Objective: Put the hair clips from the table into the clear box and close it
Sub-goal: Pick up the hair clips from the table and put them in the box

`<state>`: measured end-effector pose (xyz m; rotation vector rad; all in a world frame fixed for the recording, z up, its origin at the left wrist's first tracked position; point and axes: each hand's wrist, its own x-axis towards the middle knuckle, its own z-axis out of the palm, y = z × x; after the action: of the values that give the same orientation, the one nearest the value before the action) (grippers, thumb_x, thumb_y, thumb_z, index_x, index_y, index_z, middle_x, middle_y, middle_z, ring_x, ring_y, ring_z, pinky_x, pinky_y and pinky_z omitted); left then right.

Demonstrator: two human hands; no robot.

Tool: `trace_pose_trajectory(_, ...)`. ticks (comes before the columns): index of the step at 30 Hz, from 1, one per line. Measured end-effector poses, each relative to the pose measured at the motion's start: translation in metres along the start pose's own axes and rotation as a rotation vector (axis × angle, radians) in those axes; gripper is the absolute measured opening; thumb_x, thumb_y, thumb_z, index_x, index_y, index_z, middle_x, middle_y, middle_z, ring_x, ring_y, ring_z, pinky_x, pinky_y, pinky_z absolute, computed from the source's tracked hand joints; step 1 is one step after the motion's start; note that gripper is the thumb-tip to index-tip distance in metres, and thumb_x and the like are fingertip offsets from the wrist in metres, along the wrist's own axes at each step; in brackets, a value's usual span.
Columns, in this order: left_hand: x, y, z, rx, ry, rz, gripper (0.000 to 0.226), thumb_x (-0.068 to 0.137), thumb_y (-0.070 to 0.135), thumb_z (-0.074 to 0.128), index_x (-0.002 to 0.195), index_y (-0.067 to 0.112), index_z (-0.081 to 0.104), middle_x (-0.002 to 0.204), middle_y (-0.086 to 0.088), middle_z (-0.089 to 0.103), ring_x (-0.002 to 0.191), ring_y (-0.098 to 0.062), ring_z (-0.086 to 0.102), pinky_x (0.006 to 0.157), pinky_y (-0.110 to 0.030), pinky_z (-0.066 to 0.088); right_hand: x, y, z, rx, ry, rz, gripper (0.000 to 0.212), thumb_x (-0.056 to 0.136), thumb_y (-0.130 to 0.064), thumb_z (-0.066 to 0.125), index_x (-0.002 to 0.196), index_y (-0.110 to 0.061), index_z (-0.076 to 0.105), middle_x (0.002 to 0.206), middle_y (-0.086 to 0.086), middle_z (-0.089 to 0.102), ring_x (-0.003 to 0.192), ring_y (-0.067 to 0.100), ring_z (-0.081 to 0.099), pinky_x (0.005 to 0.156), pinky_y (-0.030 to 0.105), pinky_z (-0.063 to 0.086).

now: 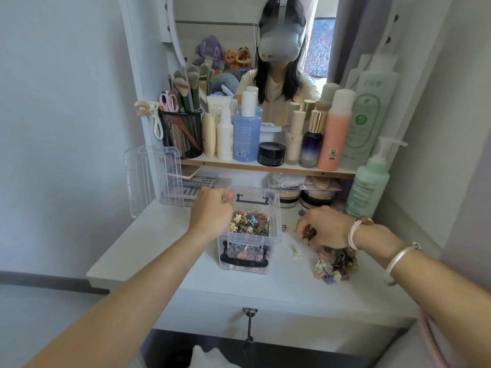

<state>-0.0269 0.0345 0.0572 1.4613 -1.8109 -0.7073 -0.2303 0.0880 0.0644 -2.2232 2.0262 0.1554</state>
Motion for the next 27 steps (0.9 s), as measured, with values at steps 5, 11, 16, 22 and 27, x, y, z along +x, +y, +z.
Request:
trace_pose_trajectory(5, -0.001, 0.001, 0.0, -0.001, -0.004, -0.006, 0.03, 0.091, 0.008, 0.044, 0.113, 0.01, 0.064, 0.133, -0.012, 0.051, 0.117, -0.027, 0.054, 0.1, -0.031, 0.038, -0.007, -0.006, -0.044, 0.16, 0.196, -0.041, 0.027, 0.079, -0.012, 0.069, 0.104, -0.017, 0.068, 0.114, 0.0, 0.065, 0.098, 0.012, 0.058, 0.08, 0.009, 0.036)
trace_pose_trajectory(11, 0.0, 0.002, 0.0, 0.006, -0.005, 0.008, 0.03, 0.09, 0.006, 0.044, 0.11, 0.011, 0.065, 0.127, -0.013, 0.057, 0.111, -0.029, 0.056, 0.099, -0.036, 0.043, -0.004, -0.06, -0.068, 0.306, 0.328, -0.237, 0.028, 0.077, -0.012, 0.071, 0.104, -0.016, 0.068, 0.109, 0.002, 0.067, 0.091, 0.006, 0.054, 0.085, 0.013, 0.039)
trace_pose_trajectory(16, -0.001, 0.002, 0.0, 0.018, -0.001, 0.011, 0.029, 0.09, 0.008, 0.045, 0.11, 0.012, 0.065, 0.126, -0.012, 0.056, 0.111, -0.03, 0.056, 0.098, -0.038, 0.044, 0.003, -0.073, -0.054, 0.222, 0.127, -0.258, 0.028, 0.08, -0.019, 0.068, 0.107, -0.024, 0.068, 0.122, -0.001, 0.064, 0.109, 0.016, 0.058, 0.104, 0.029, 0.038)
trace_pose_trajectory(22, 0.002, 0.001, 0.002, 0.001, 0.015, -0.011, 0.03, 0.091, 0.006, 0.045, 0.113, 0.012, 0.064, 0.129, -0.01, 0.056, 0.109, -0.027, 0.058, 0.098, -0.033, 0.042, 0.011, -0.013, -0.039, 0.31, 0.165, 0.028, 0.026, 0.089, -0.016, 0.056, 0.114, -0.013, 0.062, 0.125, 0.007, 0.061, 0.095, 0.016, 0.058, 0.091, 0.024, 0.045)
trace_pose_trajectory(27, 0.004, 0.003, 0.001, 0.014, 0.015, -0.018, 0.03, 0.092, 0.008, 0.044, 0.114, 0.011, 0.064, 0.134, -0.01, 0.05, 0.12, -0.027, 0.051, 0.104, -0.033, 0.037, 0.034, -0.006, 0.008, 0.178, -0.106, 0.049, 0.05, 0.091, -0.036, 0.048, 0.139, -0.027, 0.037, 0.141, 0.001, 0.047, 0.127, 0.023, 0.045, 0.106, 0.03, 0.035)
